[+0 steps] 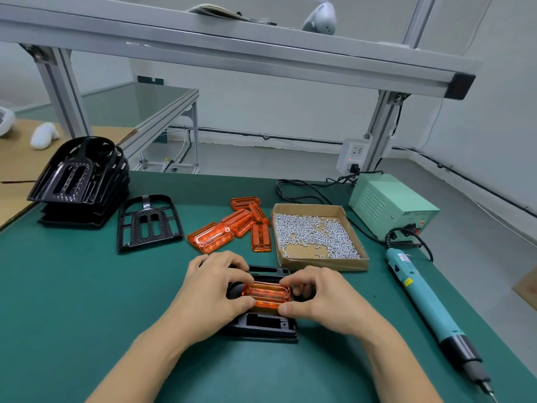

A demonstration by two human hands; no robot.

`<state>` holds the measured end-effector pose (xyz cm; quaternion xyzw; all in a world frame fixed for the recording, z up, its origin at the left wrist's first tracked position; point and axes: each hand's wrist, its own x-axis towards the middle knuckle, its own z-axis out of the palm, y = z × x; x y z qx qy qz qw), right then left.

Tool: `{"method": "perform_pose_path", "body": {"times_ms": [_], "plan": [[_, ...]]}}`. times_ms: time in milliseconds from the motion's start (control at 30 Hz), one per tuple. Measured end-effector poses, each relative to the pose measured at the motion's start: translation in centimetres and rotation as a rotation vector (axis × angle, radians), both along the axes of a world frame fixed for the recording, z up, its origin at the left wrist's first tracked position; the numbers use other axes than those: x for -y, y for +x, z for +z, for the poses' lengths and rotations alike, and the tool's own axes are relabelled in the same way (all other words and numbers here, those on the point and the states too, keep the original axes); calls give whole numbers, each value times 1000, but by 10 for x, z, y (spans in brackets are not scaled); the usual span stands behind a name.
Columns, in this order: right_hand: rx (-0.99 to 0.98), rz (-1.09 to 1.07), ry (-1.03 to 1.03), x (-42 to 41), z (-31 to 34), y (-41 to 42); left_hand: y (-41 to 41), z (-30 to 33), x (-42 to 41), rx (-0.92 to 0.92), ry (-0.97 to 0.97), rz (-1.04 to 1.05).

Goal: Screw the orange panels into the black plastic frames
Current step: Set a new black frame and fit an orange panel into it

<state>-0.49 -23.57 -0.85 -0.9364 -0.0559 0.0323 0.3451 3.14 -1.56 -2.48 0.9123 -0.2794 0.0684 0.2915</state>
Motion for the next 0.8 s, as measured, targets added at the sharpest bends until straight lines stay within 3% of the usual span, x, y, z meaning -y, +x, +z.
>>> {"method": "perform_pose_path", "body": {"times_ms": [800], "plan": [[83, 89, -119, 12, 0, -5, 1, 0, 2, -38, 43, 23]]}}
